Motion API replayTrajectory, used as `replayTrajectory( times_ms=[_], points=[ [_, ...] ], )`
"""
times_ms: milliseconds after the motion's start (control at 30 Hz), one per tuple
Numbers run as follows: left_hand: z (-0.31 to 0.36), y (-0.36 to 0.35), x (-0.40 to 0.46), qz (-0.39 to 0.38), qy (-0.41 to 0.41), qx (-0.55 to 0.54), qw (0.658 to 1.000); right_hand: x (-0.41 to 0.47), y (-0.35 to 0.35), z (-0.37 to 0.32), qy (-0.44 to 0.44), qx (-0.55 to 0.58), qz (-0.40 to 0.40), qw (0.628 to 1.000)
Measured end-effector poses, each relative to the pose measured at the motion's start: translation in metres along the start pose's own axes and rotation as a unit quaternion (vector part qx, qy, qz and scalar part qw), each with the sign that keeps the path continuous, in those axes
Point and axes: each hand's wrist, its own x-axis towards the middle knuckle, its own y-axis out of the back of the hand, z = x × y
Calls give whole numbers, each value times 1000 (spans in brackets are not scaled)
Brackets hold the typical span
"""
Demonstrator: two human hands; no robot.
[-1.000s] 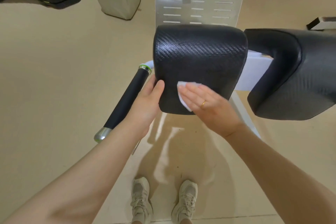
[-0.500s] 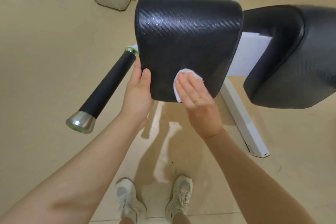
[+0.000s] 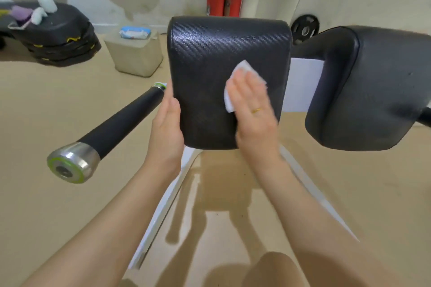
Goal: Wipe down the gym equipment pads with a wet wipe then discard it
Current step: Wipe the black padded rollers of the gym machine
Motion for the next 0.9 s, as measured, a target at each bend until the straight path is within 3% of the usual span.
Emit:
replayTrajectory(
  times_ms=[100,233,300,433,567,633,800,900],
  points=[
    [-7,6,0,-36,-35,-39,998,-11,-29,-32,39,-7,27,999],
    [-19,14,4,-38,-21,-101,994,-16,-52,-57,96,26,-23,995],
    [-21,17,7,-65,-45,-98,992,-13,-42,-45,136,-14,-12,991],
    [-18,20,11,-106,-69,-23,992,-1,-1,10,38,-142,55,988],
    [-15,20,8,-113,-68,-39,990,-2,-5,17,1,-131,109,985],
    [-19,22,8,-125,-75,-52,988,-17,-27,-9,63,-94,96,989],
    [-15,27,11,-115,-16,-124,986,-55,-42,-41,158,-55,-35,985],
    [-12,24,8,-129,-31,-112,985,-46,-17,-10,137,-87,0,987]
  ],
)
